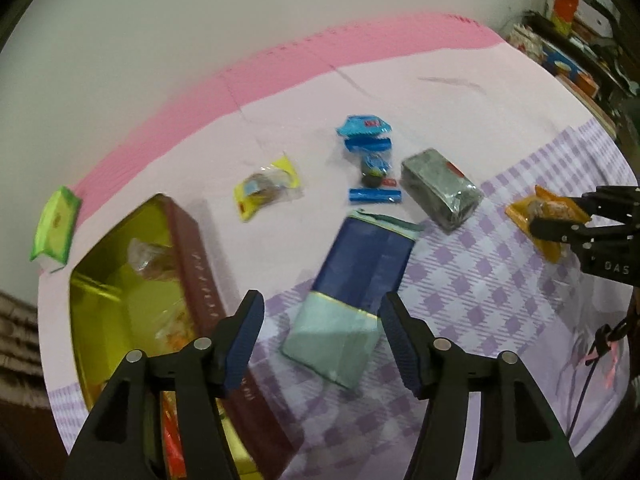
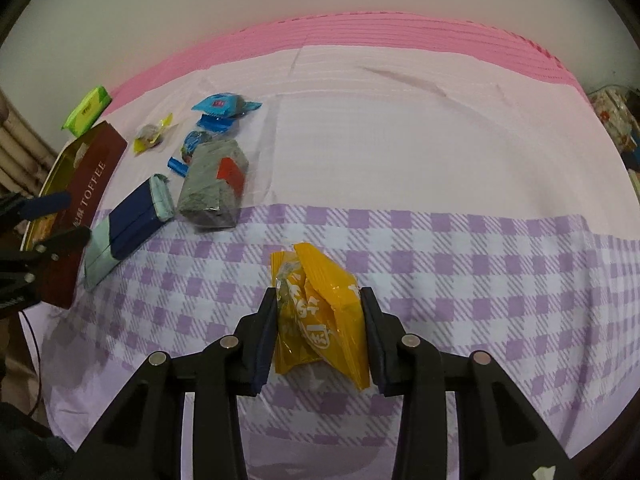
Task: Organize snacks
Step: 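Grasp the navy-and-teal box with the left tool while the right tool holds the yellow bag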
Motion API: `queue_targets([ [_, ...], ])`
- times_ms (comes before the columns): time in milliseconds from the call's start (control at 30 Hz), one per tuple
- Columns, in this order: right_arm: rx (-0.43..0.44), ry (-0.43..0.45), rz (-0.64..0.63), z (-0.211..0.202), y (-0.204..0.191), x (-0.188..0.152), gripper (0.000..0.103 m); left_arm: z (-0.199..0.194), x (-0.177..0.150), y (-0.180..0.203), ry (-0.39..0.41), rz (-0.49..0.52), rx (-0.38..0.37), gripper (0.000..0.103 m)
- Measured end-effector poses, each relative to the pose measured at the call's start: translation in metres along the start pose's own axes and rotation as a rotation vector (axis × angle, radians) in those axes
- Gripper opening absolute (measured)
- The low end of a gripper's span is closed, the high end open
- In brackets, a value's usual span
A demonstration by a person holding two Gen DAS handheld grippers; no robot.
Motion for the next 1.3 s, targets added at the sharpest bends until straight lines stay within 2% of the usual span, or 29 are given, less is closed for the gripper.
queue_targets([
  [233, 0.008, 0.007, 0.010, 0.000, -0.003, -0.001, 0.036, 0.014, 0.005, 0.007, -0.035, 0.064, 0.013, 0.064],
  [333, 0.016, 0.010, 0.015, 0.000, -0.006, 0.000, 0.037, 0.021, 0.010, 0.004, -0.045, 0.059, 0.017, 0.066],
  [500, 0.019, 0.011, 0.019, -0.001, -0.005, 0.000, 0.037, 0.030, 0.019, 0.002, -0.059, 0.055, -0.010, 0.067],
  [667, 0.016, 0.010, 0.018, 0.000, -0.006, 0.000, 0.037, 0.036, 0.024, 0.012, -0.068, 0.086, -0.066, 0.068],
  [833, 0.016, 0.010, 0.018, -0.001, -0.006, 0.000, 0.037, 0.042, 0.023, 0.018, -0.088, 0.129, -0.064, 0.071],
  [1167, -0.001, 0.002, 0.016, -0.001, -0.004, -0.001, 0.037, 0.061, 0.036, 0.012, -0.101, 0.072, -0.078, 0.071],
  [1300, -0.005, 0.001, 0.014, 0.000, -0.004, -0.001, 0.037, 0.064, 0.043, 0.004, -0.091, 0.007, -0.087, 0.071],
])
Point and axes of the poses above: each gripper's, at about its wrist camera, not at the fingertips, and z roughly the way its jaws point, y to its right, x to its top, the point moved 9 cm from there along z, roughly the way its jaws point, and after that the axes turned 11 degrees about -y, right-handed, at the moved point
